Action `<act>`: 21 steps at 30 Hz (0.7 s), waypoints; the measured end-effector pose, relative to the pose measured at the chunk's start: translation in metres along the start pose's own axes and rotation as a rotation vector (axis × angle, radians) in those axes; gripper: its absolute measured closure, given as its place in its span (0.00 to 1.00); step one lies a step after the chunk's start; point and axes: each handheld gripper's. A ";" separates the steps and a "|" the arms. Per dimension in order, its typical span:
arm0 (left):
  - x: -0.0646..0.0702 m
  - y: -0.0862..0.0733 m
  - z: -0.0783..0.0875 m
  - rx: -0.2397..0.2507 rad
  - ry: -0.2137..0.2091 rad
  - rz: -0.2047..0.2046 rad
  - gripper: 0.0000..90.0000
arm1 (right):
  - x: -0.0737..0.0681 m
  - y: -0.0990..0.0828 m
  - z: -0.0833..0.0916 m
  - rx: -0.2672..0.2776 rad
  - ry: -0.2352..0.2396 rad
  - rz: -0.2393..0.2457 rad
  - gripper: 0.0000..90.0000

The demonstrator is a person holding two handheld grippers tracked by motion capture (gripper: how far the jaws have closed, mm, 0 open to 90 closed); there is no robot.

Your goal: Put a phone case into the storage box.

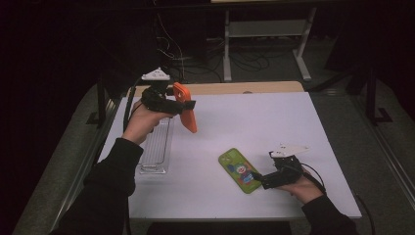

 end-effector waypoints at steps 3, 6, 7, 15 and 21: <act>-0.011 0.000 0.004 -0.002 0.042 0.010 0.16 | 0.002 -0.005 0.004 -0.001 -0.013 -0.021 0.01; -0.022 0.000 0.007 -0.003 0.085 0.019 0.16 | 0.004 -0.010 0.009 -0.002 -0.018 -0.029 0.01; -0.025 0.001 0.007 -0.004 0.098 0.028 0.16 | 0.004 -0.011 0.010 -0.003 -0.025 -0.023 0.01; -0.054 -0.001 0.007 -0.014 0.220 0.073 0.16 | 0.005 -0.015 0.014 -0.008 -0.042 -0.043 0.01; -0.068 -0.003 0.002 -0.020 0.344 0.112 0.16 | 0.005 -0.015 0.015 -0.003 -0.041 -0.046 0.01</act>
Point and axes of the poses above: each handheld gripper's, and its own axes: z roughly backward along the jaws, y roughly out of its top, x roughly to its right, and after that the axes turned 2 degrees about y, right-handed
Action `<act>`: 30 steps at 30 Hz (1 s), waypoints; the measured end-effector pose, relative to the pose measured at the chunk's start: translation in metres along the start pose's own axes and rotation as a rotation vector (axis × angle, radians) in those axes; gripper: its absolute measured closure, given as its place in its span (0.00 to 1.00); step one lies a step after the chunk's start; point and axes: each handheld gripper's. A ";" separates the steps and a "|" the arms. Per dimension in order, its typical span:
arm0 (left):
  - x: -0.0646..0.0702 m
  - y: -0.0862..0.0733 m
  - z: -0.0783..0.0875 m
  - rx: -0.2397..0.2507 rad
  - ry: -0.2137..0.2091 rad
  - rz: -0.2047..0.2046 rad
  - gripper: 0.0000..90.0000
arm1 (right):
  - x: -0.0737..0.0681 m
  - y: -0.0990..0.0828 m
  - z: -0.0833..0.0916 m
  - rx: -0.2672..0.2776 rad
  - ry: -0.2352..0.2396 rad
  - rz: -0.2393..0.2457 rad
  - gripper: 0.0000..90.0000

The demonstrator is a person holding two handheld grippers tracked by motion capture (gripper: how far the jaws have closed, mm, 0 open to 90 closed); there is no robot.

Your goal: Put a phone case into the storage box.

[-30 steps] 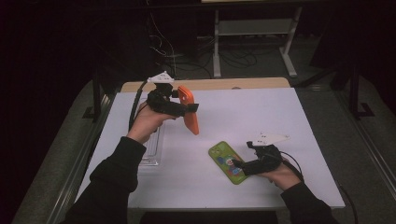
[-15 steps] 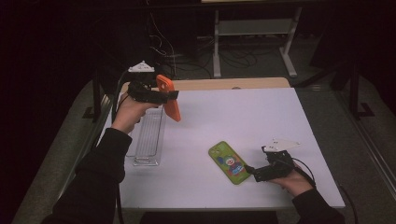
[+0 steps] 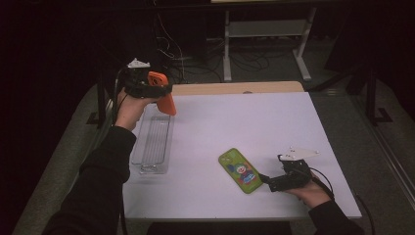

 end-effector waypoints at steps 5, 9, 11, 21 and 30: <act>-0.007 -0.002 -0.009 -0.018 0.097 0.036 0.16 | 0.000 0.000 0.000 0.004 0.001 0.003 0.01; -0.011 -0.005 -0.018 -0.051 0.166 0.043 0.16 | 0.000 0.001 0.001 0.010 0.002 -0.002 0.01; -0.014 -0.007 -0.024 -0.071 0.190 0.055 0.16 | 0.000 0.001 0.001 0.012 0.002 0.003 0.01; -0.017 -0.016 -0.051 -0.176 0.253 0.021 0.15 | -0.001 0.001 0.001 0.011 0.011 0.007 0.01; -0.017 -0.023 -0.065 -0.217 0.269 0.024 0.15 | -0.001 0.001 0.002 0.019 0.016 0.003 0.01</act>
Point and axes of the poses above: each handheld gripper's, and its own axes: z roughly backward along the jaws, y roughly out of its top, x roughly to its right, and after that the axes turned 2 degrees about y, right-handed
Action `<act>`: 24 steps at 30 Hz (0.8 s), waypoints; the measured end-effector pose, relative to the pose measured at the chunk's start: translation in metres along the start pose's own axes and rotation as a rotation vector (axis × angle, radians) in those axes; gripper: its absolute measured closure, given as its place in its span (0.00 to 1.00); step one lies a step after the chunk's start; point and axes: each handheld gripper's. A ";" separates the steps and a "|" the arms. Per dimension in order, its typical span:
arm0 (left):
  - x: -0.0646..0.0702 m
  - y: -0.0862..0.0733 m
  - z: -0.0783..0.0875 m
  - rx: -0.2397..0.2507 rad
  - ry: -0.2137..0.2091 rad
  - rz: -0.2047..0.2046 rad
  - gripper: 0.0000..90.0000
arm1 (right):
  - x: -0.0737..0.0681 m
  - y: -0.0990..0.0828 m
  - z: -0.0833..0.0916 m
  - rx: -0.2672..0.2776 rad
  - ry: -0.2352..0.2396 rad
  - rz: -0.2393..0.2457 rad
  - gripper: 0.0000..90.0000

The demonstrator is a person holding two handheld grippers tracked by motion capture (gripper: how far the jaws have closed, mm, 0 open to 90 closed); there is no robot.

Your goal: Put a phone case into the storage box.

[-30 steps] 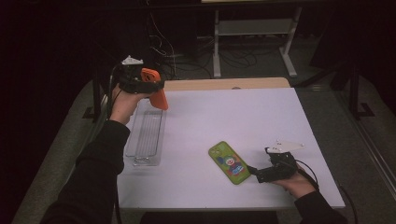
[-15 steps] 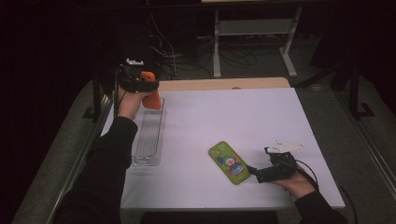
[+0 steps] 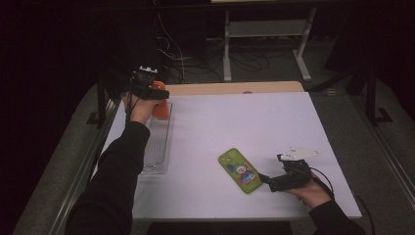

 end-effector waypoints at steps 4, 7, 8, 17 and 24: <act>0.003 -0.001 -0.005 -0.012 0.005 0.011 0.15 | 0.000 0.000 0.001 -0.001 -0.001 0.000 0.01; 0.003 -0.002 -0.009 -0.029 0.012 0.015 0.15 | 0.000 0.001 0.001 0.003 0.000 0.002 0.01; 0.003 -0.002 -0.010 -0.033 0.014 0.019 0.15 | 0.000 0.001 0.001 0.004 -0.001 0.003 0.01; 0.002 -0.004 -0.020 -0.058 0.021 0.043 0.15 | 0.001 0.000 0.002 0.003 -0.001 -0.005 0.01; 0.002 -0.005 -0.025 -0.053 0.038 0.063 0.15 | 0.001 0.000 0.002 0.002 0.000 -0.003 0.01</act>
Point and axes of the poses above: each handheld gripper's, and its own axes: z roughly backward along the jaws, y roughly out of its top, x roughly to its right, and after that the axes turned 2 degrees about y, right-handed
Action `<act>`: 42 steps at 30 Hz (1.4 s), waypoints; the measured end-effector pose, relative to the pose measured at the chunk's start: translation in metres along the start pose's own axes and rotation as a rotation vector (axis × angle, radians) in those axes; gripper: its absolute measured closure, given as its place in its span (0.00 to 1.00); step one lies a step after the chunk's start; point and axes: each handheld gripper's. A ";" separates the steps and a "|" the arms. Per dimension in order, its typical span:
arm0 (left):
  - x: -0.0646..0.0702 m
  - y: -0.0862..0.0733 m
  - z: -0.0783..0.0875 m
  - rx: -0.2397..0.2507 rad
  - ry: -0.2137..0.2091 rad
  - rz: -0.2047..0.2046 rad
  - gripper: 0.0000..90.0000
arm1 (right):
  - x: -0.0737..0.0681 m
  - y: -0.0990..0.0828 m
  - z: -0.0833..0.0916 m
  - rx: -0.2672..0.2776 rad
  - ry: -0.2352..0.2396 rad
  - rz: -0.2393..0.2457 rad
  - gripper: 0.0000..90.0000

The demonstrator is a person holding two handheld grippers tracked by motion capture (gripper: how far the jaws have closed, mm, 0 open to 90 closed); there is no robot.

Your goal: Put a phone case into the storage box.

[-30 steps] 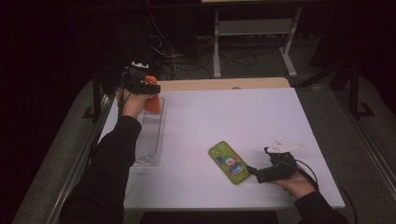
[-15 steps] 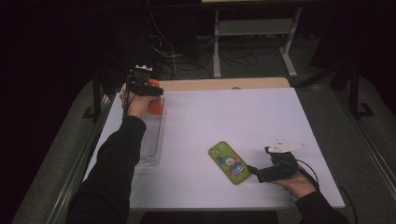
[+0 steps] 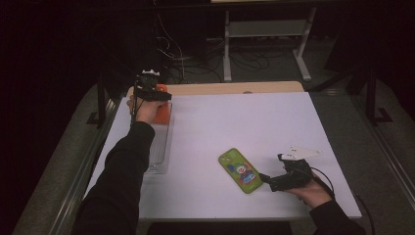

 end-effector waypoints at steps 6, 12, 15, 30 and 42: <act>0.001 -0.001 -0.004 0.003 0.016 0.009 0.14 | 0.000 0.000 0.000 0.001 0.000 0.003 0.01; 0.000 -0.001 -0.004 0.001 0.002 0.011 0.10 | 0.000 0.000 0.000 -0.001 -0.001 0.005 0.01; -0.001 -0.002 -0.005 -0.008 -0.008 0.012 0.03 | 0.000 0.000 0.000 0.000 0.000 0.007 0.01; -0.010 -0.001 0.033 0.055 -0.083 -0.021 0.00 | -0.002 0.002 -0.002 0.001 0.005 0.004 0.01; -0.002 -0.012 0.077 0.105 -0.239 -0.106 0.00 | -0.004 0.001 -0.003 -0.009 0.000 0.017 0.01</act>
Point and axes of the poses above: each handheld gripper's, and its own axes: z roughly backward along the jaws, y roughly out of its top, x roughly to its right, and after that the axes turned 2 degrees about y, right-handed
